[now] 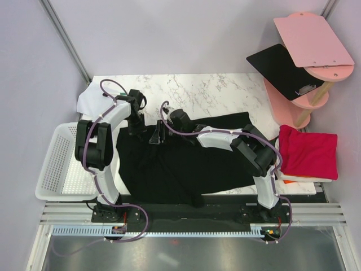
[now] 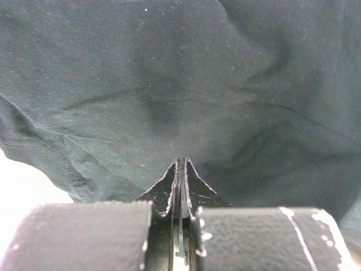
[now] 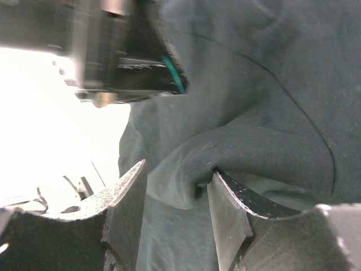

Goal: Fold and stack the t-shirts
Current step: Fold the flattened tshirt in 1/3 of the way

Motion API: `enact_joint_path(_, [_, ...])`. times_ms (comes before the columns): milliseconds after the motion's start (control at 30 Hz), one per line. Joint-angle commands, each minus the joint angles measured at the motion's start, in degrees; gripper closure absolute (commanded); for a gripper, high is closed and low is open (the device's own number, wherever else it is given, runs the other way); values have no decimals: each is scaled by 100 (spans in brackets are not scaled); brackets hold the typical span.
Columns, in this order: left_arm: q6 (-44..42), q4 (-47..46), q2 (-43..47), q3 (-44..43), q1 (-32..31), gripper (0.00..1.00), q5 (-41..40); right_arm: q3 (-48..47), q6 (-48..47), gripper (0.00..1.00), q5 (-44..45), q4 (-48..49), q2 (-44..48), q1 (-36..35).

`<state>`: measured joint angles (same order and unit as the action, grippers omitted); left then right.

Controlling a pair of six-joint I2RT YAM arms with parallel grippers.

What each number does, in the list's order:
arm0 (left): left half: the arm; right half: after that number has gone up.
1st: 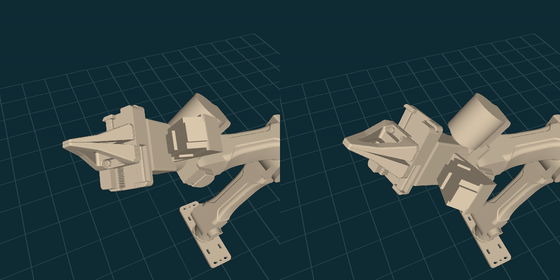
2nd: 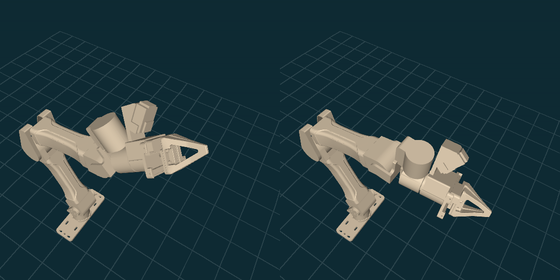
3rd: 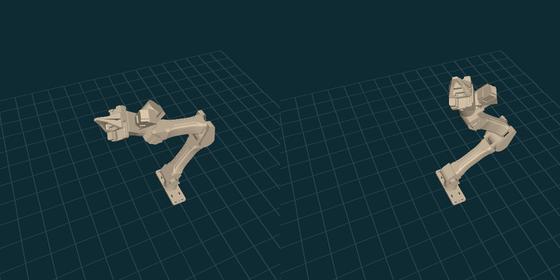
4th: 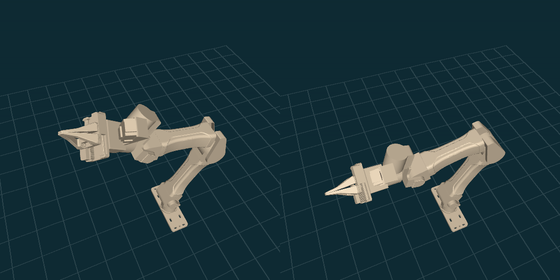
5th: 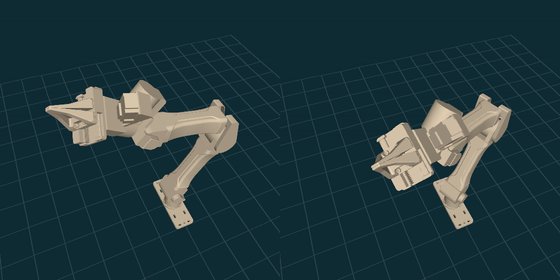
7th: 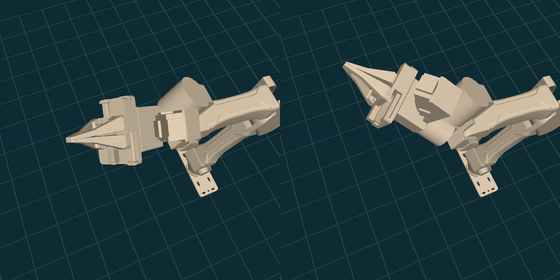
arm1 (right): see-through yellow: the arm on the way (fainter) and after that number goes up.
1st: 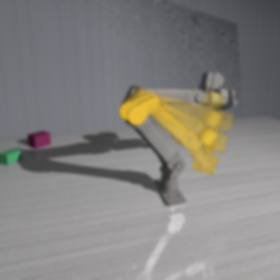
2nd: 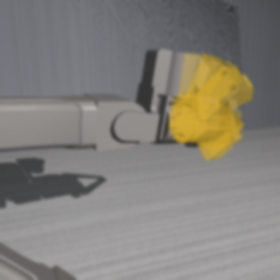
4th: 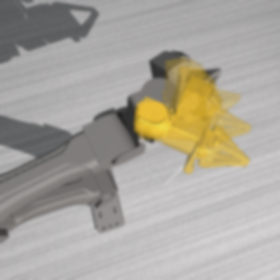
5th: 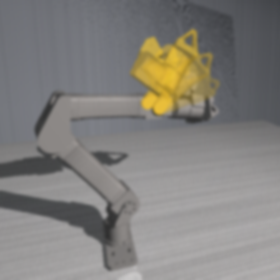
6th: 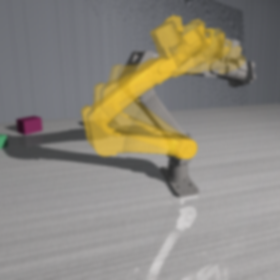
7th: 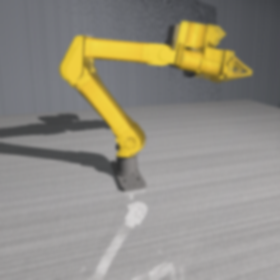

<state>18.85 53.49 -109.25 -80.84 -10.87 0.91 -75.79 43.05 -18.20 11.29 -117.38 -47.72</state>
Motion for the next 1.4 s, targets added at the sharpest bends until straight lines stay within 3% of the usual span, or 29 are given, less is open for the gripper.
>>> enact_joint_path(0, [-180,-6,-122,-90,-64,98,-266,-393,-148,46,-35,-241,453,-114])
enact_joint_path(200, [-119,73,-544,-248,-99,98,-372,-279,-147,47,-114,-434,646,-132])
enact_joint_path(667, [-171,486,-1247,-837,-117,98,-1462,372,-358,47,-44,-1102,1402,-149])
enact_joint_path(767, [-163,522,-1300,-890,-125,98,-1436,346,-455,49,9,-1506,1280,-149])
enact_joint_path(867, [-145,513,-1300,-899,-152,98,-1427,433,-551,57,255,-1717,1034,-149])
enact_joint_path(1067, [-154,513,-1406,-890,-257,98,-1374,600,-447,71,501,-1174,287,-167])
enact_joint_path(1367, [-171,513,-1388,-863,-266,98,-1418,267,-367,72,703,-804,-215,-185])
